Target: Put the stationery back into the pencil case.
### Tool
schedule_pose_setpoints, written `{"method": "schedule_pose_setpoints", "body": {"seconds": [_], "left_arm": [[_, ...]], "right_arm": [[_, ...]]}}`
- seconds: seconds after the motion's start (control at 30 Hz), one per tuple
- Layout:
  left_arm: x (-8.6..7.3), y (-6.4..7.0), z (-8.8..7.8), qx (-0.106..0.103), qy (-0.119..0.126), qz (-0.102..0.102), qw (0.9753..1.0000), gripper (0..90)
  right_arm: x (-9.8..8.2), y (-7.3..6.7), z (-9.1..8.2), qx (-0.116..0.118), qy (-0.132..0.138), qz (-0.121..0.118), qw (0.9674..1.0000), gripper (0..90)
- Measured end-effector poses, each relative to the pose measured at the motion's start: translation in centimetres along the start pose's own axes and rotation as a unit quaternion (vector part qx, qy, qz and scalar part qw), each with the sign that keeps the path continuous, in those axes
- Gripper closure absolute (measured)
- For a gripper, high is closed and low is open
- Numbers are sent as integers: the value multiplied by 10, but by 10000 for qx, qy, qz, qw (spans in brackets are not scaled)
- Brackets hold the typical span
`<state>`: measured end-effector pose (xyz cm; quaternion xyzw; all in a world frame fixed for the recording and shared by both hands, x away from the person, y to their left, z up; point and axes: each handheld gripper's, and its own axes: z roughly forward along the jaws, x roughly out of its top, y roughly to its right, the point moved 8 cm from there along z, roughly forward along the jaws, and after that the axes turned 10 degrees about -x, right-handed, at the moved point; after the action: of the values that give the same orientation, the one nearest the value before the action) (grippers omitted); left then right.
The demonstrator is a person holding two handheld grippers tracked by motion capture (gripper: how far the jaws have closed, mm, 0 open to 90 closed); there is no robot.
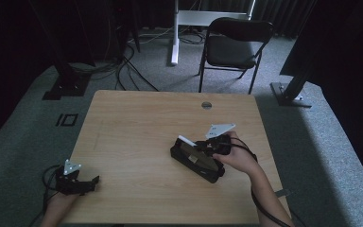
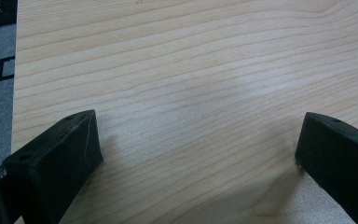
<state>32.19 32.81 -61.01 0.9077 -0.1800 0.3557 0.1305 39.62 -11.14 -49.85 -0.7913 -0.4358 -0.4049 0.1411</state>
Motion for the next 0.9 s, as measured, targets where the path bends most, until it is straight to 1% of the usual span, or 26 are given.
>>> {"method": "schedule_pose_setpoints", "body": {"seconds": [0.03,0.1,0.13,0.17,0.2,0.27,0.3,0.33,0.4,0.43,0.47,0.5,0.53,0.57,0.6,0.7,0.73,0.77,0.87,0.9], "left_arm": [[0,0,0,-1,0,0,10000,3],[0,0,0,0,0,0,10000,3],[0,0,0,-1,-2,1,10000,3],[0,0,0,-1,-1,0,10000,3],[0,0,0,0,-1,1,10000,3],[0,0,0,0,-1,0,10000,2],[0,0,0,-1,-1,0,10000,2],[0,0,0,0,-2,1,10000,3],[0,0,0,-1,-1,1,10000,3],[0,0,0,0,0,0,10000,3],[0,0,0,-1,-1,0,10000,3],[0,0,0,-1,-2,1,10000,3],[0,0,0,-1,-1,1,10000,3],[0,0,0,-1,-1,1,10000,3],[0,0,0,-1,-2,0,10000,3],[0,0,0,0,-1,0,10000,2],[0,0,0,-1,0,1,10000,2],[0,0,0,0,0,0,10000,3],[0,0,0,-1,-1,0,10000,3],[0,0,0,-1,-1,0,10000,3]], "right_arm": [[-3,-1,2,17,-49,-21,10000,783],[-4,-2,4,13,-39,-42,10000,783],[-6,-2,5,47,-73,-32,10000,783],[-8,-2,7,7,-107,-26,9999,783],[-12,-2,11,11,-200,-50,9998,783],[-13,-2,12,-9,-224,-51,9997,783],[-17,-4,16,21,-330,-111,9994,783],[-18,-4,17,-2,-322,-121,9994,783],[-20,-6,20,53,-380,-74,9992,783],[-21,-5,21,3,-387,-71,9992,783],[-21,-5,21,3,-387,-71,9992,783],[-23,-6,24,17,-472,-60,9989,783],[-23,-6,24,17,-472,-60,9989,783],[-24,-5,25,-48,-496,-79,9987,783],[-27,-7,28,-37,-599,-117,9981,784],[-29,-8,31,-50,-661,-174,9976,783],[-29,-9,33,-63,-694,-228,9973,783],[-30,-11,34,-29,-728,-225,9971,783],[-30,-12,36,-61,-760,-289,9967,783],[-31,-13,38,-53,-815,-310,9962,783]]}}
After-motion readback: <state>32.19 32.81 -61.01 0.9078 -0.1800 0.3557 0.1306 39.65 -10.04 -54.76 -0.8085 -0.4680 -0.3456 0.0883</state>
